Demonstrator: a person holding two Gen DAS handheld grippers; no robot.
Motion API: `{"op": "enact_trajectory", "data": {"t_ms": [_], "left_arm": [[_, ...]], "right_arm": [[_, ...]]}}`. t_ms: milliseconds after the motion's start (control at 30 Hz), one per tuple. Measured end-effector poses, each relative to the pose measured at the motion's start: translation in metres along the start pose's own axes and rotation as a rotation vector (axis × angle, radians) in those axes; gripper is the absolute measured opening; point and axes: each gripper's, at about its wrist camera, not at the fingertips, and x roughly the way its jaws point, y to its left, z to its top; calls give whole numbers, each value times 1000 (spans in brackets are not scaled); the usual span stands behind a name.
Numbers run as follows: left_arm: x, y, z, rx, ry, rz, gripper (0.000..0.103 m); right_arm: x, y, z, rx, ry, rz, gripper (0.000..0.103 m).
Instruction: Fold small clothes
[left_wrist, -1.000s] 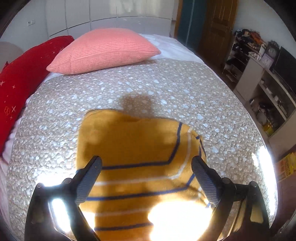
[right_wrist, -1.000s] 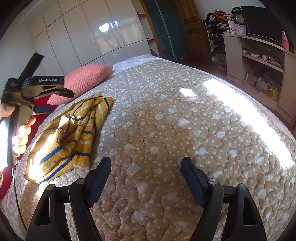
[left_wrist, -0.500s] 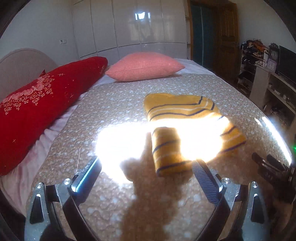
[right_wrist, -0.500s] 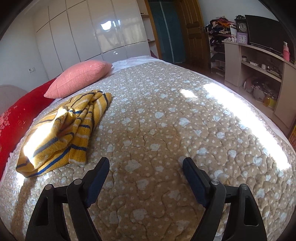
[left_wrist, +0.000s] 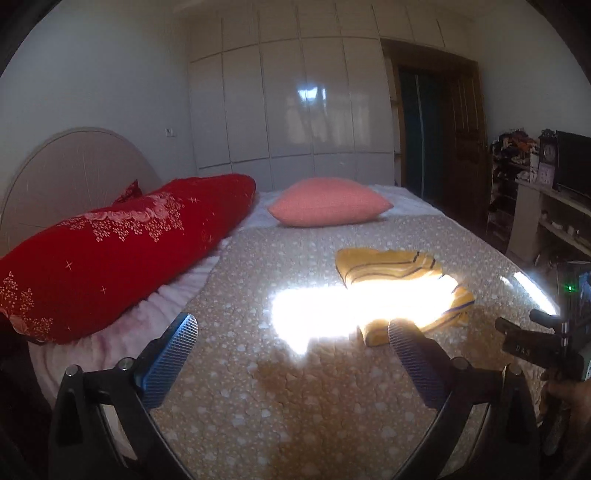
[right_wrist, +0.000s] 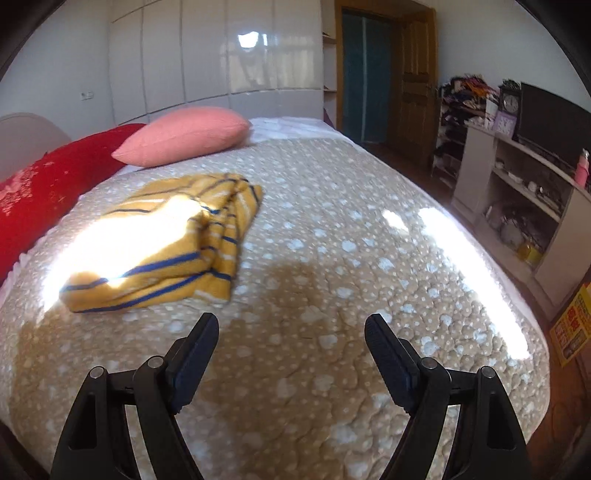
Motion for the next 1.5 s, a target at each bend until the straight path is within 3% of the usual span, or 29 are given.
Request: {"op": "enact_trajectory", "data": {"t_ms": [133,267,467,667,1067,1500], "left_arm": [[-15,8,6,-40,-4,-48,103],[-19,6,-4,-46,22,-62,103],[-11,4,-27,-63,116,-126,103],[-7,6,-35,-100,172,-166,103],[3,6,-47,-80,239,-125,103],[12,0,-54,-78,293,-139,103]], "right_arm": [[-56,31,-3,-51,-64,67,90],[-80,54,-14,-97,-73,52,91],[-85,52,-20,-11,19,51,91],[-101,54,-20,-34,9,27,91],[-101,87,-26,-122,22,65,91],[-97,92,-30,-127,47,68,91]]}}
